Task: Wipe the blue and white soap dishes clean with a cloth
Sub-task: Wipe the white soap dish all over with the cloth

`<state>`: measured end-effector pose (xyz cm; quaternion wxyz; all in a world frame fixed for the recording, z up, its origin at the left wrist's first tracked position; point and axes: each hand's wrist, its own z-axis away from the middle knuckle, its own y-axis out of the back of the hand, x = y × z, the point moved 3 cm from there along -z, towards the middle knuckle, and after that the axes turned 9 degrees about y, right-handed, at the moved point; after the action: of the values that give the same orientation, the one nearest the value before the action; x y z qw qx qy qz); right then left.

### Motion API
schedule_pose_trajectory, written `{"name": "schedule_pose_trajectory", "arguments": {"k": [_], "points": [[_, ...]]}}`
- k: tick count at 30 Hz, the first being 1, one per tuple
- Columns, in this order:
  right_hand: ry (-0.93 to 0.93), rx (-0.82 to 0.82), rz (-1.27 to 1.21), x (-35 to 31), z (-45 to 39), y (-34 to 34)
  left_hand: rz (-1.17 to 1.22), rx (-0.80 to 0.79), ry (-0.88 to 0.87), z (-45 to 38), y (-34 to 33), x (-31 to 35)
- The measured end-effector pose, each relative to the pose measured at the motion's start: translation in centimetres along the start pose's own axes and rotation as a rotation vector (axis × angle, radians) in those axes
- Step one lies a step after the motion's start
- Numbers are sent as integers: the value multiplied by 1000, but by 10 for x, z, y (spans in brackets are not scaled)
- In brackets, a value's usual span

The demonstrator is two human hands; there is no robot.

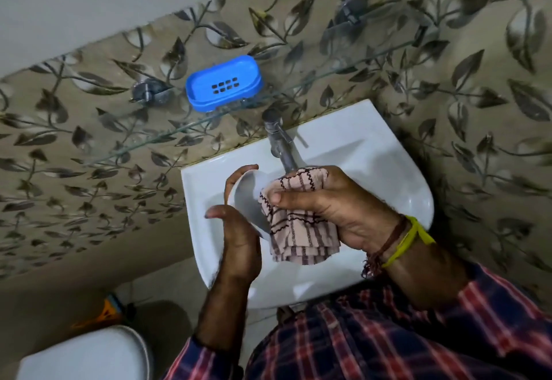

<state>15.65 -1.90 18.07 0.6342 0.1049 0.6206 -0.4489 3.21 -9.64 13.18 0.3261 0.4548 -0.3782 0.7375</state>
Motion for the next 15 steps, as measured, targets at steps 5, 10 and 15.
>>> {"name": "schedule_pose_trajectory", "arguments": {"k": [5, 10, 15], "points": [[177, 143, 135, -4, 6, -11, 263, -203, 134, 2, -21, -2], [183, 422, -42, 1, 8, -16, 199, -143, 63, 10, -34, -8], [344, 454, 412, -6, 8, -20, 148, -134, 27, 11, -30, -8]]}}
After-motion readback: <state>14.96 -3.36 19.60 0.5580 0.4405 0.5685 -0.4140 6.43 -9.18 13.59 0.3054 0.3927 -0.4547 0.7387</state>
